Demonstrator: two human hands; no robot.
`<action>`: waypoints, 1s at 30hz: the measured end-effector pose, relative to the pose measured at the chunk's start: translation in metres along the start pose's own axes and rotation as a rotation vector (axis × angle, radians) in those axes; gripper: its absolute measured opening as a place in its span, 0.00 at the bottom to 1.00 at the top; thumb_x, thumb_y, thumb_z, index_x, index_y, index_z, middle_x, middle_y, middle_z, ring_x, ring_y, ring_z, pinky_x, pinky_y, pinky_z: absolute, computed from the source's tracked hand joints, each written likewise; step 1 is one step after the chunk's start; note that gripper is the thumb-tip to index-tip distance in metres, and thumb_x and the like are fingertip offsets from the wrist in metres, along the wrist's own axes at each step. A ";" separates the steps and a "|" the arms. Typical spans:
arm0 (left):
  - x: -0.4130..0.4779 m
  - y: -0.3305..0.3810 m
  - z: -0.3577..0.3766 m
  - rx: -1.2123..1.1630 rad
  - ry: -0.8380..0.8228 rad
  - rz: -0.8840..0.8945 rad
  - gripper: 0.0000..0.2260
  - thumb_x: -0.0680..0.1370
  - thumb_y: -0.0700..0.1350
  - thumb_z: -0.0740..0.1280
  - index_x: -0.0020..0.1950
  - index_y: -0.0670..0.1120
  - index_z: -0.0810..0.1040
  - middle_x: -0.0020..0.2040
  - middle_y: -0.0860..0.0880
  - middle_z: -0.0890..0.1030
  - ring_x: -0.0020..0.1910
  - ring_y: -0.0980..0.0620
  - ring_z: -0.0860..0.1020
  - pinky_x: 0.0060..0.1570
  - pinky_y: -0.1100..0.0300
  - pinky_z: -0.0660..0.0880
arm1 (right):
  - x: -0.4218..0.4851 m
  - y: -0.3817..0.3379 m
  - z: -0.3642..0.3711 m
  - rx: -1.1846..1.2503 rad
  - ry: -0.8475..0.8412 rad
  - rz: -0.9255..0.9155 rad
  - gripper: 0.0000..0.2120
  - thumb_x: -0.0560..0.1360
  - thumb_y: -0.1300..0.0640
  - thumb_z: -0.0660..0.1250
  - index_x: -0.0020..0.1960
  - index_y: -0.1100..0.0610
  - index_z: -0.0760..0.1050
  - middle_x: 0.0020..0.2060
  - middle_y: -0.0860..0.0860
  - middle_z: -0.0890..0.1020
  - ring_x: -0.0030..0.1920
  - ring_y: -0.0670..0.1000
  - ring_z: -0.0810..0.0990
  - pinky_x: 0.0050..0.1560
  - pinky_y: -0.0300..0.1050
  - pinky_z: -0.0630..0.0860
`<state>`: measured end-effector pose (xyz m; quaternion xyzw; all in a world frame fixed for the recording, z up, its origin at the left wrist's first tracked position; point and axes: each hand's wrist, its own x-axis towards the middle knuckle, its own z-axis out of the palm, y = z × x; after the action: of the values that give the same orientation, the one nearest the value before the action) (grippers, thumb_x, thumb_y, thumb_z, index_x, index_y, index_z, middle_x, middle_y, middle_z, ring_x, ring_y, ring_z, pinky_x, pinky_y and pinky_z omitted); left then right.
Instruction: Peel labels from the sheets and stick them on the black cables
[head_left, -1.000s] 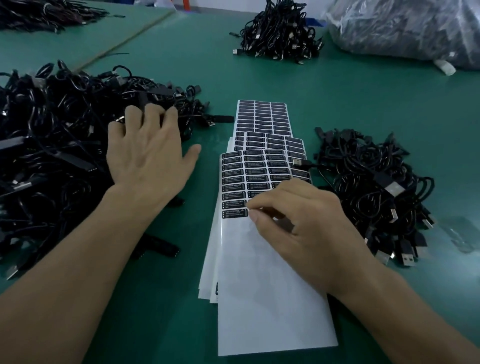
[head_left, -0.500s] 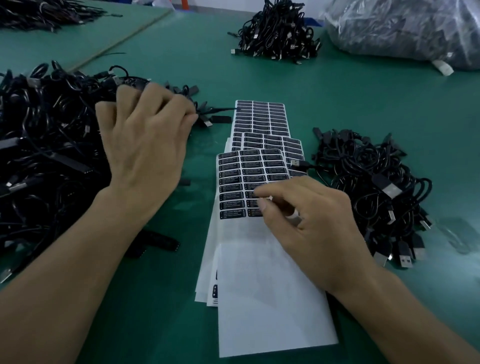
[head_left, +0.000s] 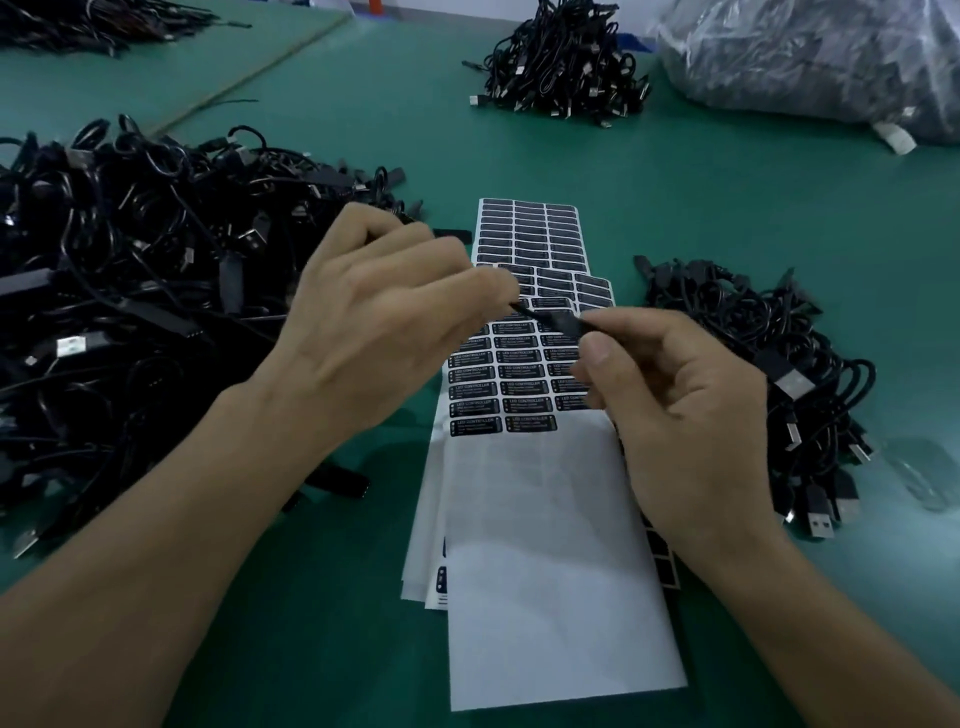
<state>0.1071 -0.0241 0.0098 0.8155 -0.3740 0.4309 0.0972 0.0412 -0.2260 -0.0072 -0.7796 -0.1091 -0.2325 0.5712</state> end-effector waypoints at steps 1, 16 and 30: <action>-0.001 0.001 0.000 0.002 -0.046 -0.019 0.08 0.84 0.47 0.66 0.48 0.49 0.82 0.37 0.51 0.83 0.34 0.47 0.79 0.47 0.49 0.70 | 0.001 0.000 -0.001 -0.004 0.010 -0.005 0.10 0.78 0.57 0.70 0.51 0.41 0.79 0.43 0.41 0.84 0.43 0.45 0.83 0.43 0.33 0.78; -0.002 0.043 0.010 -0.343 -0.508 -0.505 0.13 0.82 0.57 0.51 0.51 0.52 0.70 0.40 0.57 0.76 0.40 0.45 0.78 0.38 0.49 0.73 | -0.006 0.001 0.000 -0.653 -0.293 0.177 0.34 0.76 0.38 0.62 0.79 0.46 0.57 0.66 0.46 0.73 0.69 0.44 0.62 0.62 0.38 0.58; -0.008 0.042 0.018 -0.688 -0.278 -0.634 0.08 0.85 0.43 0.58 0.48 0.43 0.70 0.38 0.49 0.78 0.35 0.51 0.74 0.32 0.58 0.70 | 0.001 0.001 -0.006 -0.122 -0.222 0.286 0.25 0.72 0.56 0.75 0.60 0.33 0.72 0.46 0.40 0.83 0.44 0.43 0.84 0.46 0.45 0.81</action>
<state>0.0865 -0.0577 -0.0143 0.8596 -0.2373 0.1185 0.4367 0.0413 -0.2318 -0.0060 -0.8411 -0.0451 -0.0678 0.5348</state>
